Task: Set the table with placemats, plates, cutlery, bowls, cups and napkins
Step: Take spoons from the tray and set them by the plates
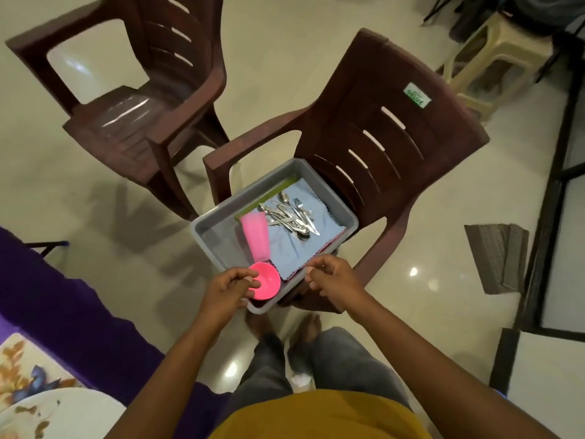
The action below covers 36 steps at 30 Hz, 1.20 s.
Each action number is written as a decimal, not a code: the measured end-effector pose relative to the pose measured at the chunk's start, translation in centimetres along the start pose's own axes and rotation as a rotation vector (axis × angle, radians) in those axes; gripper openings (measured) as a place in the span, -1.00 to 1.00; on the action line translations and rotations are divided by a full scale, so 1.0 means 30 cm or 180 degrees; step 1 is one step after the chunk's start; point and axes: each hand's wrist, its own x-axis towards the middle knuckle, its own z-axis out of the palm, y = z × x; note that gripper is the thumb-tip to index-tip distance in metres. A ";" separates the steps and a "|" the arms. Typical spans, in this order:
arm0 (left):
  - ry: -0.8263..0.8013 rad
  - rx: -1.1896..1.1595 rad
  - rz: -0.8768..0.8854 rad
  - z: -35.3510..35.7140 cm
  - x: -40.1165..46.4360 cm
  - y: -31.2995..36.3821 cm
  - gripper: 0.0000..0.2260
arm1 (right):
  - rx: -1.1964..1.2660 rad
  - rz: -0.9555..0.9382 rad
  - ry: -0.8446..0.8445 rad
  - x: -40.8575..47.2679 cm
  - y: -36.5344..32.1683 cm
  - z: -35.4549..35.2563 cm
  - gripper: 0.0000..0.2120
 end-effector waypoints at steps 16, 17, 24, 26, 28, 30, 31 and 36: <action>0.0646 -0.0463 -0.0484 0.304 0.318 -0.023 -0.78 | -0.1421 0.0041 -0.0176 0.850 0.146 -0.115 -0.90; 0.0684 -0.0469 -0.0498 0.334 0.350 -0.030 -0.80 | -0.1523 0.0055 -0.0105 0.906 0.166 -0.107 -0.86; 0.0887 -0.0429 -0.0443 0.485 0.518 -0.032 -0.75 | -0.1586 0.0386 -0.0087 1.146 0.255 -0.017 -0.82; 0.0826 -0.0364 -0.0452 0.507 0.548 -0.022 -0.74 | -0.1432 0.0535 -0.0058 1.177 0.277 -0.011 -0.84; 0.0773 -0.0253 -0.0425 0.519 0.572 -0.017 -0.74 | -0.1305 0.0723 -0.0070 1.195 0.288 -0.028 -0.82; 0.0737 -0.0122 -0.0324 0.526 0.597 -0.013 -0.75 | -0.1378 0.0686 -0.0033 1.194 0.272 -0.076 -0.84; 0.0708 -0.0038 -0.0252 0.530 0.610 -0.010 -0.77 | -0.1513 0.0548 0.0033 1.190 0.258 -0.112 -0.85; 0.0771 0.0286 0.0177 0.560 0.665 0.022 -0.79 | -0.2351 -0.0661 0.0533 1.115 0.147 -0.323 -0.87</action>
